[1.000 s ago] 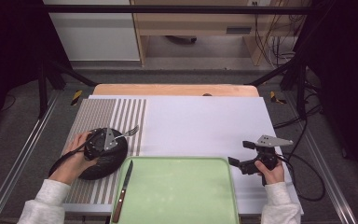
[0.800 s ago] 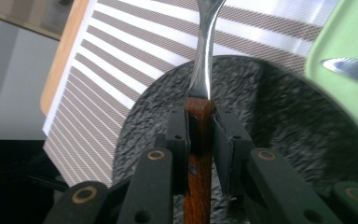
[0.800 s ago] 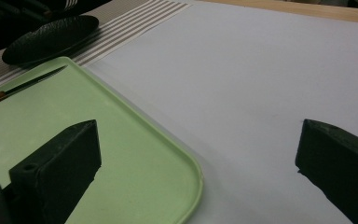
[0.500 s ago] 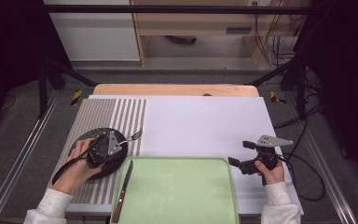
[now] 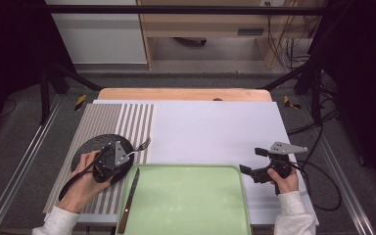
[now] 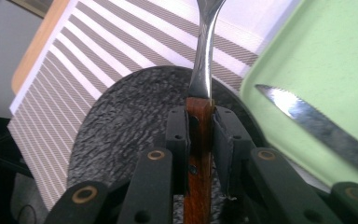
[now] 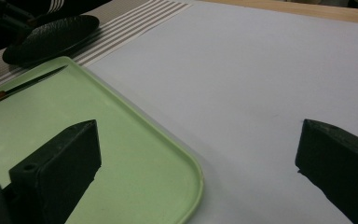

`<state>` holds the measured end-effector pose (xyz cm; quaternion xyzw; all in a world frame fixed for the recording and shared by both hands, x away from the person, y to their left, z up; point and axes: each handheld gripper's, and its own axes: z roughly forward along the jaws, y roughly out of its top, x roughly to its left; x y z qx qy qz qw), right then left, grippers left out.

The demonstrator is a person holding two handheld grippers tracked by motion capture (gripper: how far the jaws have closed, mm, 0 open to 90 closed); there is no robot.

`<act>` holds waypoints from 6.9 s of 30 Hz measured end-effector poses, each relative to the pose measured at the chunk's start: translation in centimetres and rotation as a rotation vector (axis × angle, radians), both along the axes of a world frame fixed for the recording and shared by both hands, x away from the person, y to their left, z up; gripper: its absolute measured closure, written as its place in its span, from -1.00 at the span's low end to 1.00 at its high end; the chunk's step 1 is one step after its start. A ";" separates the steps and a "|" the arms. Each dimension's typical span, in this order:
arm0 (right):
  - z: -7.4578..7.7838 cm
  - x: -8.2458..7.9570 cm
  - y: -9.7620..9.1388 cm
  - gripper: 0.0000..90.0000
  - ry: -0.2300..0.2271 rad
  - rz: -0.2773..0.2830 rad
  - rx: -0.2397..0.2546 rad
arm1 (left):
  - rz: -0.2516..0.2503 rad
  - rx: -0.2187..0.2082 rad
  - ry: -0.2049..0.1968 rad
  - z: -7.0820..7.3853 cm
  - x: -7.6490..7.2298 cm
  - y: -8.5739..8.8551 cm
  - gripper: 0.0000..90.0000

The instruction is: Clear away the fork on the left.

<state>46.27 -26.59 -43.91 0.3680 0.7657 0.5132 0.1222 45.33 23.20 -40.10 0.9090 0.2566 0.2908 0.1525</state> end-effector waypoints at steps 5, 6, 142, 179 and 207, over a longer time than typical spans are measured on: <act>0.0 0.0 0.0 -0.99 0.000 0.000 0.000 | 0.020 -0.032 0.010 0.3 -0.8 -0.2 0.70; 0.0 0.0 0.0 -0.99 0.000 0.000 0.000 | 0.020 -0.037 0.008 0.4 -0.9 -0.2 0.70; 0.2 -0.1 0.0 -0.99 -0.005 -0.004 0.005 | -0.288 -0.300 0.378 -5.3 -7.1 -12.0 0.99; 0.1 -0.1 0.0 -0.99 -0.004 -0.002 0.001 | -0.207 -0.284 0.337 -5.4 -5.7 -10.4 1.00; 0.1 -0.1 0.0 -0.99 -0.004 -0.003 -0.001 | -0.135 -0.276 0.319 -5.3 -4.9 -8.2 1.00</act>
